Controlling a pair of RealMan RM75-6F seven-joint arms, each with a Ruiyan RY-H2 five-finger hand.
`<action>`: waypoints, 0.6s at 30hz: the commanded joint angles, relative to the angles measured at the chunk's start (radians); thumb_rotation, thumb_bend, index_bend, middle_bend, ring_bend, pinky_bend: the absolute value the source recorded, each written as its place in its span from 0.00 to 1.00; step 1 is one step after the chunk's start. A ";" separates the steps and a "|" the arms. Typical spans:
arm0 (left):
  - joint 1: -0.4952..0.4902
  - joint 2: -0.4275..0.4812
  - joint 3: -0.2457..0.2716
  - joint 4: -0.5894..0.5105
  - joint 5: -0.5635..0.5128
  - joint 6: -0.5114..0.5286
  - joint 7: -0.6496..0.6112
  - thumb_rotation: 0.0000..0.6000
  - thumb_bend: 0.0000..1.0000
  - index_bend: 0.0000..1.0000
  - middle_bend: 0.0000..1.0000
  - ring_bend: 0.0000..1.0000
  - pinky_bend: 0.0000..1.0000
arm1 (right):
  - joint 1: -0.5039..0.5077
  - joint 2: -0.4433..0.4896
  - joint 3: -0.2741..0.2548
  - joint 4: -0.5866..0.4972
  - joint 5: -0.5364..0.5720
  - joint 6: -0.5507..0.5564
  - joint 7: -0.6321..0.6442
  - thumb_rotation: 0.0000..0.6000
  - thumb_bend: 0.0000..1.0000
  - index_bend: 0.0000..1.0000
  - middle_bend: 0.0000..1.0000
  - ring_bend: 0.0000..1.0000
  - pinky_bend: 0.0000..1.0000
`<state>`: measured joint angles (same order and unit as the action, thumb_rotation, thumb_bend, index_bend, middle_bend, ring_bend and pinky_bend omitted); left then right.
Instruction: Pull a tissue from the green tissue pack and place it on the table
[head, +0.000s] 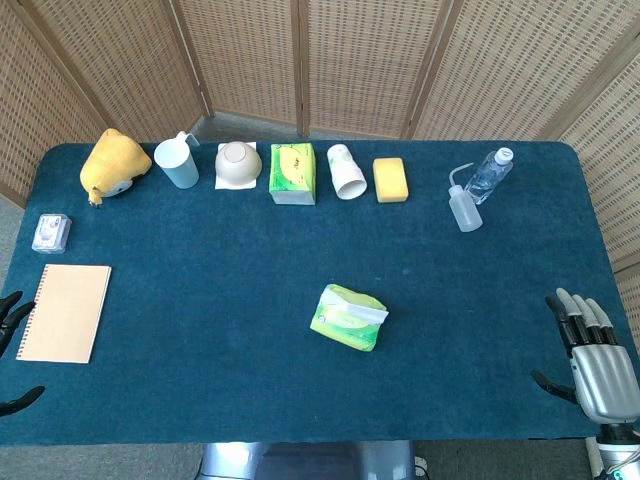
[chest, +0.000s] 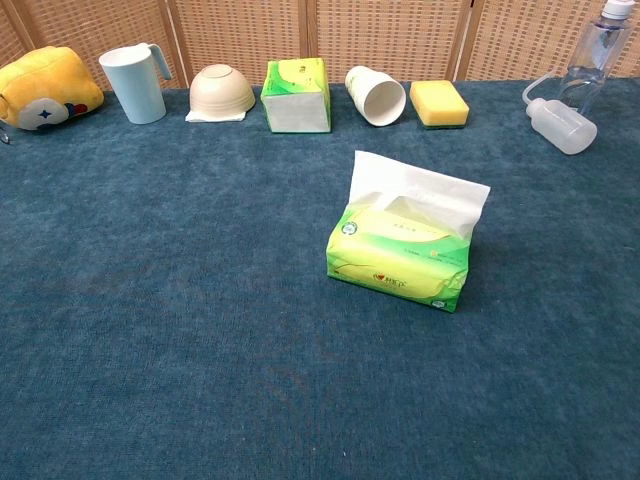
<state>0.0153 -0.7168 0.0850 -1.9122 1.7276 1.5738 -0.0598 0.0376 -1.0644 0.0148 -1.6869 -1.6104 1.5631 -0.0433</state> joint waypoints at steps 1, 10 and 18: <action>0.000 -0.001 0.000 0.000 0.001 -0.001 0.001 1.00 0.00 0.01 0.00 0.00 0.01 | 0.001 0.001 0.001 0.002 -0.003 0.001 -0.002 1.00 0.00 0.00 0.00 0.00 0.01; -0.005 -0.007 -0.001 -0.010 -0.003 -0.014 0.028 1.00 0.00 0.01 0.00 0.00 0.01 | 0.077 -0.037 -0.008 -0.014 -0.121 -0.055 0.092 1.00 0.00 0.00 0.00 0.00 0.05; -0.012 -0.010 -0.007 -0.018 -0.027 -0.031 0.037 1.00 0.00 0.01 0.00 0.00 0.01 | 0.233 -0.104 0.036 -0.074 -0.127 -0.246 0.100 1.00 0.00 0.00 0.00 0.00 0.14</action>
<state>0.0040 -0.7265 0.0787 -1.9302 1.7018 1.5439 -0.0224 0.2269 -1.1414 0.0333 -1.7407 -1.7412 1.3685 0.0549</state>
